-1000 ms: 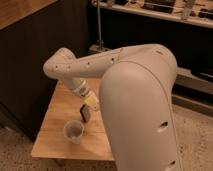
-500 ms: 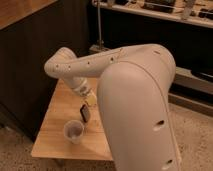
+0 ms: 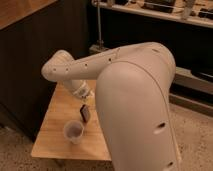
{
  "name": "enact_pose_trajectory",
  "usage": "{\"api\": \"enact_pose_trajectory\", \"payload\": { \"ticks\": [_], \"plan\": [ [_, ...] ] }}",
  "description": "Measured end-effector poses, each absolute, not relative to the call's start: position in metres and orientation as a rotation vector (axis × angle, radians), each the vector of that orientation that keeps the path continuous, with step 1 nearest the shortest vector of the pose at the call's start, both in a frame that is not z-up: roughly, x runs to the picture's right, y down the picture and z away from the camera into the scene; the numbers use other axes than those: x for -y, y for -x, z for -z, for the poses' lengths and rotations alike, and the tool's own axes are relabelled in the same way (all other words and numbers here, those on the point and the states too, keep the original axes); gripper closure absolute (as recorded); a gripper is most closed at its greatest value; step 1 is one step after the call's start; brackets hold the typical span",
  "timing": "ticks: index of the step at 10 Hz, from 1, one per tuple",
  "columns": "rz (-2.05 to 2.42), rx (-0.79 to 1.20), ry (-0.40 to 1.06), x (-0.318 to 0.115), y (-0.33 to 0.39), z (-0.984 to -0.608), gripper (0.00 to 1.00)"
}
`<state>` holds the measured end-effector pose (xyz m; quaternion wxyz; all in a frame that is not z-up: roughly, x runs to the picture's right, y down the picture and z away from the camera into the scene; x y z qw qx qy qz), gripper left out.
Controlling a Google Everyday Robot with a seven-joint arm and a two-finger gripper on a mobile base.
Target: Knock the eraser over
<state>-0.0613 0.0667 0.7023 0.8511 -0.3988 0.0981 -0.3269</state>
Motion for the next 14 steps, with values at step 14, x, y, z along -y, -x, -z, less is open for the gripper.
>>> {"api": "enact_pose_trajectory", "payload": {
  "ticks": [14],
  "plan": [
    [0.326,0.337,0.649,-0.074,0.059,-0.753,1.00]
  ]
}}
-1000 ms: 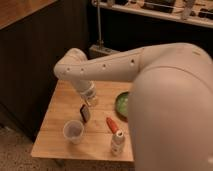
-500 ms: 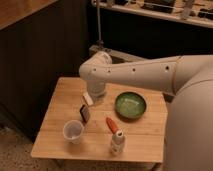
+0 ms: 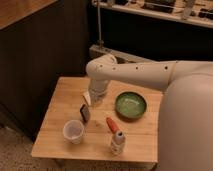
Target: Knock the eraser over
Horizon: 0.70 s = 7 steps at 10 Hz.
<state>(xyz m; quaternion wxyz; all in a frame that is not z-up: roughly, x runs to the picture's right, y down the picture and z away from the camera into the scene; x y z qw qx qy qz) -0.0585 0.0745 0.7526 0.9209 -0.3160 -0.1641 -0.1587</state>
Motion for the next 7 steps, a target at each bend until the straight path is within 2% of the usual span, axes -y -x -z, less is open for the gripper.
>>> {"api": "enact_pose_trajectory", "payload": {
  "ticks": [7],
  "plan": [
    [0.258,0.481,0.747,-0.114,0.054,-0.798,1.00]
  ]
}}
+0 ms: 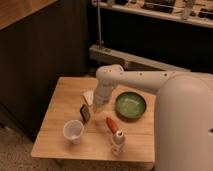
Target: Knock the eraser over
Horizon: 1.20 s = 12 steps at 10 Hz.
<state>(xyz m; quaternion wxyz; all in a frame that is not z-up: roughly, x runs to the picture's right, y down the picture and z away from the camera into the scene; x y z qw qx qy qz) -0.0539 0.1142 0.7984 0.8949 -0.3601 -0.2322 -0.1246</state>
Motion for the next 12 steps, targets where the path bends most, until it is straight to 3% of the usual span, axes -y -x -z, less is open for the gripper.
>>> {"api": "enact_pose_trajectory", "payload": {
  "ticks": [6,7,11,12],
  "plan": [
    [0.240,0.547,0.917,-0.139,0.058,-0.825,0.97],
    [0.247,0.539,0.908,-0.138,0.059,-0.823,0.91],
    [0.266,0.516,0.887,-0.128,0.080,-0.806,0.50],
    [0.265,0.510,0.884,-0.130,0.080,-0.808,0.47]
  ]
}}
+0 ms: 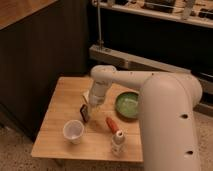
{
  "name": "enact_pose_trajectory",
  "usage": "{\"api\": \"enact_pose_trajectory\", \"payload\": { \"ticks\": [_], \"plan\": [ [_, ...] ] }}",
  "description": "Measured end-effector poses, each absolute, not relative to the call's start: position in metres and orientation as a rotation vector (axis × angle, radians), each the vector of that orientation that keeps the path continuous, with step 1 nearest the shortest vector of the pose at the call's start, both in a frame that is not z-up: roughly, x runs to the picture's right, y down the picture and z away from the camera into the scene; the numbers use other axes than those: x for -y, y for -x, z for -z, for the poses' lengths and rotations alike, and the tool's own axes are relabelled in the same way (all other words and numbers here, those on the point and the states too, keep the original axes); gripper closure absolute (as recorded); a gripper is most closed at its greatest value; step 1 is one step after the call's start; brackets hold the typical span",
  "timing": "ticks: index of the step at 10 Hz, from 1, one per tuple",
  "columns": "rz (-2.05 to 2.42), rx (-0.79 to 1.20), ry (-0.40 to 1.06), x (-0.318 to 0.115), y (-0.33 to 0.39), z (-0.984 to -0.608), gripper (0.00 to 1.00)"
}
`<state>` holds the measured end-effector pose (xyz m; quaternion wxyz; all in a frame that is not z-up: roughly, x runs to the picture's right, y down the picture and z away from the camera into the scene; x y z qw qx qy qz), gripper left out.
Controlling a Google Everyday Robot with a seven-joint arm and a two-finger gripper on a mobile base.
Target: Knock the eraser over
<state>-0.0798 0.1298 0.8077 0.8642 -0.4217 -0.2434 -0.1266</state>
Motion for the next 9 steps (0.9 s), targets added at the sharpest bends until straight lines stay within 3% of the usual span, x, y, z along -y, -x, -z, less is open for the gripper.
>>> {"api": "enact_pose_trajectory", "payload": {
  "ticks": [4,5,7,9],
  "plan": [
    [0.270,0.504,0.877,-0.130,0.089,-0.801,0.47],
    [0.271,0.503,0.875,-0.130,0.090,-0.800,0.51],
    [0.272,0.498,0.872,-0.131,0.090,-0.798,0.69],
    [0.274,0.484,0.865,-0.131,0.091,-0.794,0.67]
  ]
}}
